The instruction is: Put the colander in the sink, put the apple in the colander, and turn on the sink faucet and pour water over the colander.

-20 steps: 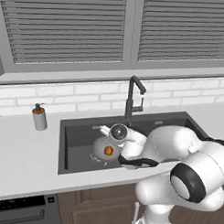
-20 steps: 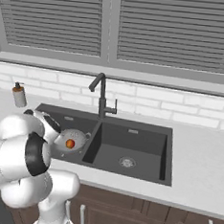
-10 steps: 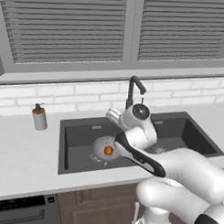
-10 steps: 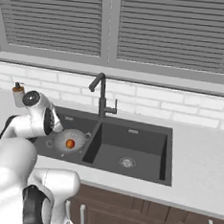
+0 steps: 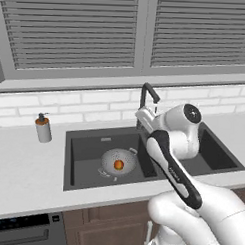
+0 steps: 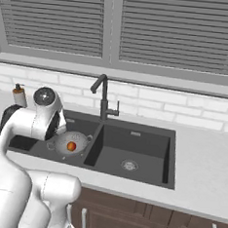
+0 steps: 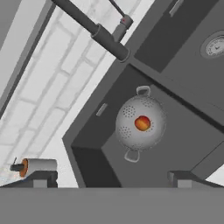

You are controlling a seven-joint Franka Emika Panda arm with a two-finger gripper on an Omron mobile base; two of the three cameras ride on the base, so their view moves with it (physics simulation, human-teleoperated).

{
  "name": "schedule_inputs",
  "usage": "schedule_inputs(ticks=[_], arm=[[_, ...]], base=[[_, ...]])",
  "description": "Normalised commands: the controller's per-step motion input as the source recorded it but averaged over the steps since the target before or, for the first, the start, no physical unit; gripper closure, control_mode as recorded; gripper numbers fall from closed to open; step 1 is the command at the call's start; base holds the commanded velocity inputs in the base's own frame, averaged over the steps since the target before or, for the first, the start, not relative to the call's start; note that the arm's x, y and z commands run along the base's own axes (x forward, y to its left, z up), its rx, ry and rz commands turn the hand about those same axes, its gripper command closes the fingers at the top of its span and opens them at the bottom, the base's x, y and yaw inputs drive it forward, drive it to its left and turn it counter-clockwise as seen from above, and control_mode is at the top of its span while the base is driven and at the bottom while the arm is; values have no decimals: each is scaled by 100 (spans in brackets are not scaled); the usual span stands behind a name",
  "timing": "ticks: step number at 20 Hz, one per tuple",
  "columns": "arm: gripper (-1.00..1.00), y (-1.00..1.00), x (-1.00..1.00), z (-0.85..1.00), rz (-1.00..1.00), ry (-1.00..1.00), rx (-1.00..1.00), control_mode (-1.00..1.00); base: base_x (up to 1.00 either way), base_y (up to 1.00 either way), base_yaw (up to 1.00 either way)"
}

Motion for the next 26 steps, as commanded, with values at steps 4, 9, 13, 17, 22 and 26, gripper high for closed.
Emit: schedule_inputs(ticks=[4, 9, 13, 17, 22, 26], arm=[[-100, -61, -5, 0, -10, 0, 19, -100], [-100, -72, 0, 6, -1, -4, 22, -100], [-100, -82, 2, 18, 0, -3, 25, -100], [-100, -78, 3, 21, 1, -2, 26, -100], [-100, -51, 31, 18, 5, -4, 27, -100], [-100, -28, 52, 25, 12, -6, 28, -100]], base=[[0, 0, 0], [0, 0, 0], [0, 0, 0], [0, 0, 0], [0, 0, 0], [0, 0, 0]])
